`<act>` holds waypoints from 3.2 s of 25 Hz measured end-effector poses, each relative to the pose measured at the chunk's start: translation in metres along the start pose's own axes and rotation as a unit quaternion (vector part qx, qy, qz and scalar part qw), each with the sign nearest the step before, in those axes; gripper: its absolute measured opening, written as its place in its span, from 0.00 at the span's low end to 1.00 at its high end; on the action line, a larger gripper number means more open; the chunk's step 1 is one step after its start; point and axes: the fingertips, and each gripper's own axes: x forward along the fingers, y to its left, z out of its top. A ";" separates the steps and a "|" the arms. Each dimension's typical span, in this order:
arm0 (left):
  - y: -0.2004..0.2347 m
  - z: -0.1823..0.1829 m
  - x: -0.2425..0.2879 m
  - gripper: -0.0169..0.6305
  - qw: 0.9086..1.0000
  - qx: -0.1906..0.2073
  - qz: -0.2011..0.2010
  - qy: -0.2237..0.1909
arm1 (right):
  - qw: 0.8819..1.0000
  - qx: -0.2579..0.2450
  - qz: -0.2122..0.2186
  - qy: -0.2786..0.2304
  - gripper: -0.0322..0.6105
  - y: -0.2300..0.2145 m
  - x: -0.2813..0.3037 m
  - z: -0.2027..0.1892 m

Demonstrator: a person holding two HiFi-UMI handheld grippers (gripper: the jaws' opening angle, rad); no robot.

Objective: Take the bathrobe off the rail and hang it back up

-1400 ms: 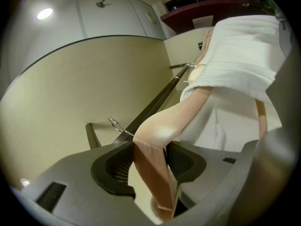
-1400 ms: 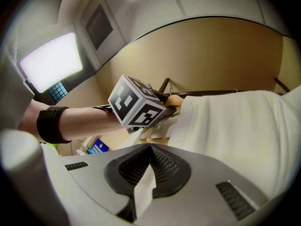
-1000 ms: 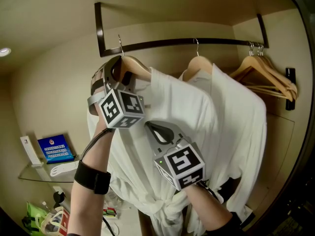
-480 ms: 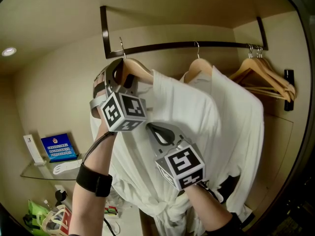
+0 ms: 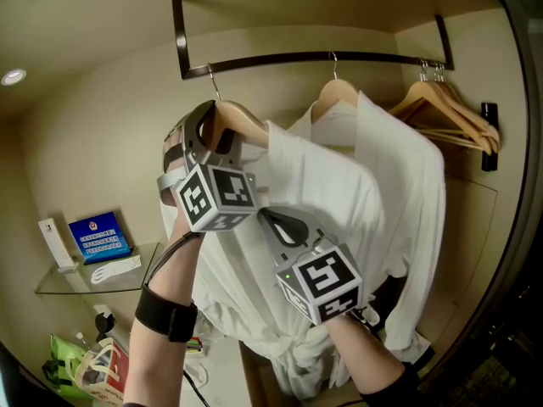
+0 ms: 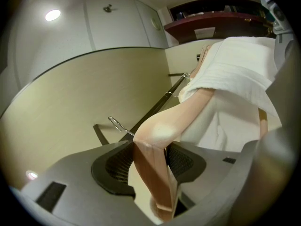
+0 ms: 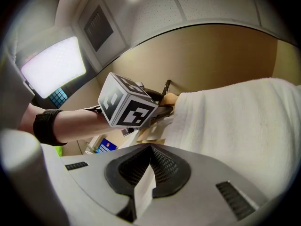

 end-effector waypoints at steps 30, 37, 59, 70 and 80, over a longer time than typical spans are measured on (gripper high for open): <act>-0.212 -0.072 -0.131 0.35 0.984 -0.124 -0.122 0.046 | 0.981 0.100 -0.014 0.166 0.08 0.066 -0.126 -0.178; -0.265 -0.097 -0.178 0.35 0.977 -0.147 -0.127 0.083 | 0.964 0.142 -0.011 0.226 0.08 0.095 -0.157 -0.242; -0.515 -0.222 -0.353 0.35 0.932 -0.168 -0.201 0.252 | 0.887 0.236 0.008 0.398 0.07 0.170 -0.276 -0.505; -0.646 -0.283 -0.450 0.35 0.895 -0.185 -0.222 0.339 | 0.848 0.283 0.023 0.448 0.07 0.215 -0.336 -0.641; -0.743 -0.340 -0.537 0.35 0.869 -0.175 -0.241 0.396 | 0.827 0.288 0.044 0.481 0.07 0.251 -0.376 -0.747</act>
